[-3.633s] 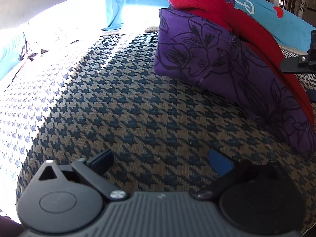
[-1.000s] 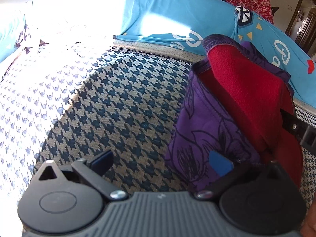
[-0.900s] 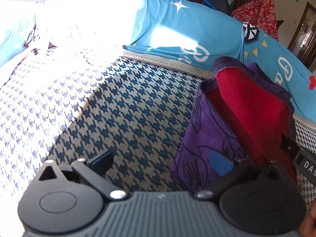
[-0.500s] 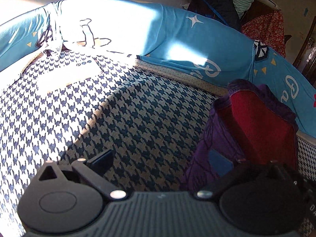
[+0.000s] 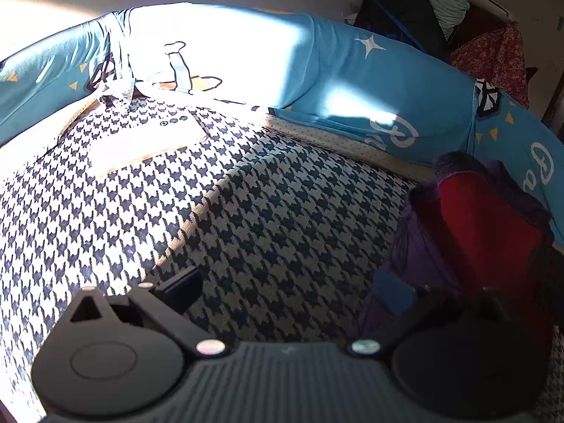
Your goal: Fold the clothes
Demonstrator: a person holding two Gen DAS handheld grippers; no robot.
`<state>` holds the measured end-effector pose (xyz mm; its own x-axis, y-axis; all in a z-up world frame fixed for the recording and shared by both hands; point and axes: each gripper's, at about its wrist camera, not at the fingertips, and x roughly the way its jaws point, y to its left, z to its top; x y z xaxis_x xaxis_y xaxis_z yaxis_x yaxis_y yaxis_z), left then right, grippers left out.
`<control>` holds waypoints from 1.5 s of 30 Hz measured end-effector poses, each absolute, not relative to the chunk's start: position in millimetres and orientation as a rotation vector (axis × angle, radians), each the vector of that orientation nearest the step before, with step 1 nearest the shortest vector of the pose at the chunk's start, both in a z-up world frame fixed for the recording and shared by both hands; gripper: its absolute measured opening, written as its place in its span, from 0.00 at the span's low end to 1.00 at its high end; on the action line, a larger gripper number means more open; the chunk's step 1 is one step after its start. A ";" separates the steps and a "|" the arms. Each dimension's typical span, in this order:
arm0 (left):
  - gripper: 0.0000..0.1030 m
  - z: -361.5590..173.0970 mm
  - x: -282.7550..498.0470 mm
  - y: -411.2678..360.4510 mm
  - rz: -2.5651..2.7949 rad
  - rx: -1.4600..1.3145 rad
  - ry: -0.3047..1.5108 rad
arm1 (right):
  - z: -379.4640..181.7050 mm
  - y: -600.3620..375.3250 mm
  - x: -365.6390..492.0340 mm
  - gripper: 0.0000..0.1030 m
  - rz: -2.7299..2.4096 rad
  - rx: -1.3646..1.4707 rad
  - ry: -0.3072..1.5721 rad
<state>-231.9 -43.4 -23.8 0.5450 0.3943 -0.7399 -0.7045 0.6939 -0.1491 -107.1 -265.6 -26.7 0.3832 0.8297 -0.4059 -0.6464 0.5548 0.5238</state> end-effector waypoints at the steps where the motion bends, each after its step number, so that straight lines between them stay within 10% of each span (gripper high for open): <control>1: 1.00 -23.8 -232.1 -42.2 0.684 -0.466 0.738 | -28.4 -258.9 -110.2 0.75 0.955 0.269 0.686; 4: 1.00 -23.9 -233.2 -37.5 0.691 -0.482 0.734 | -34.7 -244.9 -118.6 0.73 0.930 0.180 0.639; 9: 1.00 -20.8 -235.3 -30.6 0.710 -0.493 0.712 | -45.9 -236.9 -119.7 0.12 0.911 0.099 0.633; 45: 1.00 -50.7 -226.4 -116.1 0.320 -0.272 0.829 | -45.0 -336.1 -253.3 0.18 0.966 -0.242 0.618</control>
<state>-226.4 -116.1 -50.7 0.6329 0.1710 -0.7551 -0.3808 0.9180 -0.1113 -253.3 -336.1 -45.0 0.4141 0.6930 -0.5902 -0.8261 0.5584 0.0760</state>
